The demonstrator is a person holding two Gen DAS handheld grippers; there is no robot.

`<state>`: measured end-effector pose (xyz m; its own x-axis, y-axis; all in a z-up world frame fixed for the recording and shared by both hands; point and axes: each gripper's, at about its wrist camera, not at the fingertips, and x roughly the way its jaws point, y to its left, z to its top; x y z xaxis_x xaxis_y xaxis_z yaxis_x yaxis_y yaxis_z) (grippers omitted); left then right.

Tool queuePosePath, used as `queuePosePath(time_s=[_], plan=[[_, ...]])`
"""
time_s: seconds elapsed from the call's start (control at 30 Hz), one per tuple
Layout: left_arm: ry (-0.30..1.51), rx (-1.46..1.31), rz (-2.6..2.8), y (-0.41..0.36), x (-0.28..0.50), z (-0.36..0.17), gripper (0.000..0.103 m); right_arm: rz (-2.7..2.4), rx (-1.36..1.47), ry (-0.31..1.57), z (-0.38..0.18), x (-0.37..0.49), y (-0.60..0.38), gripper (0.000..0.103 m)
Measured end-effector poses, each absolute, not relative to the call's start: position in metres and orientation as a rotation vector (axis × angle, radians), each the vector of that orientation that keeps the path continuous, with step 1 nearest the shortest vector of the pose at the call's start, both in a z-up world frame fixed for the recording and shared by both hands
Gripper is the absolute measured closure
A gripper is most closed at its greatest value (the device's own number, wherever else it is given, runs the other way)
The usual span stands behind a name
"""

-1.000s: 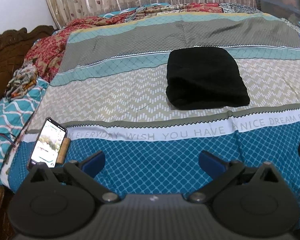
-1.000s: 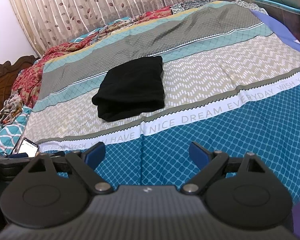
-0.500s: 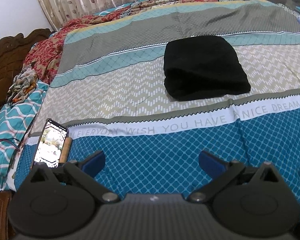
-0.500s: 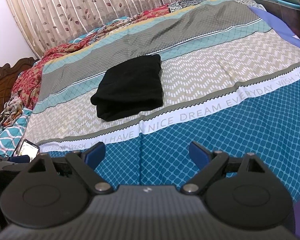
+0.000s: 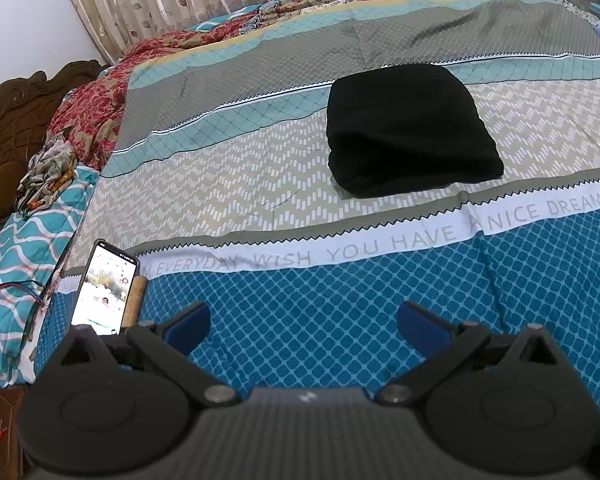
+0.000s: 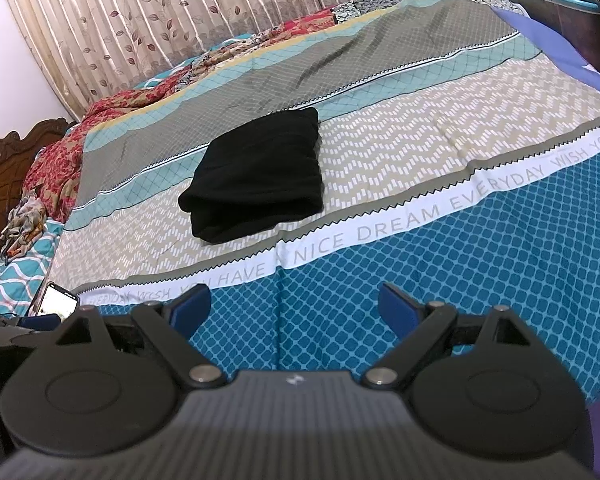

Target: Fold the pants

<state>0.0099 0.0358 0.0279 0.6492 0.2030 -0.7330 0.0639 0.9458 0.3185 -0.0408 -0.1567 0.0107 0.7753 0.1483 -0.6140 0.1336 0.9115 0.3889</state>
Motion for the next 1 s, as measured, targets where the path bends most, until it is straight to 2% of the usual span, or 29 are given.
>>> queuePosePath(time_s=[1.0], plan=[[0.889, 0.374, 0.092, 0.0273, 0.0123, 0.0214, 0.000, 0.009, 0.460, 0.694, 0.0055, -0.0423, -0.1648, 0.011]])
